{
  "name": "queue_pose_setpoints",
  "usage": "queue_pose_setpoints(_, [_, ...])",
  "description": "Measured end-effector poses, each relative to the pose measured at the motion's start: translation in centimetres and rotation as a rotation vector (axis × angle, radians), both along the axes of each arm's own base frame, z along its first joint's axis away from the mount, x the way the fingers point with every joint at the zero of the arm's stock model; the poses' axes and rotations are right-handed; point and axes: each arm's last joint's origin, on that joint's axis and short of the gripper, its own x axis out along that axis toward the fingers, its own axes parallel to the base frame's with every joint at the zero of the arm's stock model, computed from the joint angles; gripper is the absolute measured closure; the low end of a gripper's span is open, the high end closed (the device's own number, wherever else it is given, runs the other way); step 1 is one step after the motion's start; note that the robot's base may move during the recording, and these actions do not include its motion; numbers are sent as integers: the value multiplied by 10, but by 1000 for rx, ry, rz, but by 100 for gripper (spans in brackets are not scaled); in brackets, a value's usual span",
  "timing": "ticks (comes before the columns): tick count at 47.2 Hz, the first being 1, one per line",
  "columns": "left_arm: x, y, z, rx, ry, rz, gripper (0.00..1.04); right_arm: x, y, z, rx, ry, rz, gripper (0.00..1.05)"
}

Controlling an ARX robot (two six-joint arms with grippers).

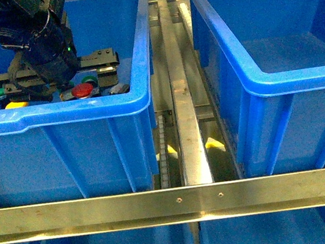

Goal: Pick red and yellow buttons and place in box

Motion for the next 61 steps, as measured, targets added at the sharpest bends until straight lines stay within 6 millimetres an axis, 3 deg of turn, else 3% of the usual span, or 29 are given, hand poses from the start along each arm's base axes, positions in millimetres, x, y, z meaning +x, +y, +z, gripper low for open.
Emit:
queue_pose_setpoints(10, [6, -1, -3, 10, 9, 8, 8, 0, 0, 0, 0, 0, 0, 3])
queue_pose_setpoints(26, [16, -4, -15, 17, 36, -2, 71, 0, 0, 0, 0, 0, 0, 3])
queue_pose_setpoints(38, [11, 1, -7, 18, -10, -35, 72, 0, 0, 0, 0, 0, 0, 3])
queue_pose_setpoints(44, [-13, 25, 32, -46, -131, -88, 72, 0, 0, 0, 0, 0, 0, 3])
queue_pose_setpoints(48, [-40, 56, 73, -100, -251, -100, 72, 0, 0, 0, 0, 0, 0, 3])
queue_pose_setpoints(53, [-75, 96, 107, -217, -451, -168, 72, 0, 0, 0, 0, 0, 0, 3])
queue_pose_setpoints(57, [-92, 117, 111, -335, -579, -197, 72, 0, 0, 0, 0, 0, 0, 3])
queue_pose_setpoints(61, [-95, 123, 98, -506, -657, -185, 72, 0, 0, 0, 0, 0, 0, 3])
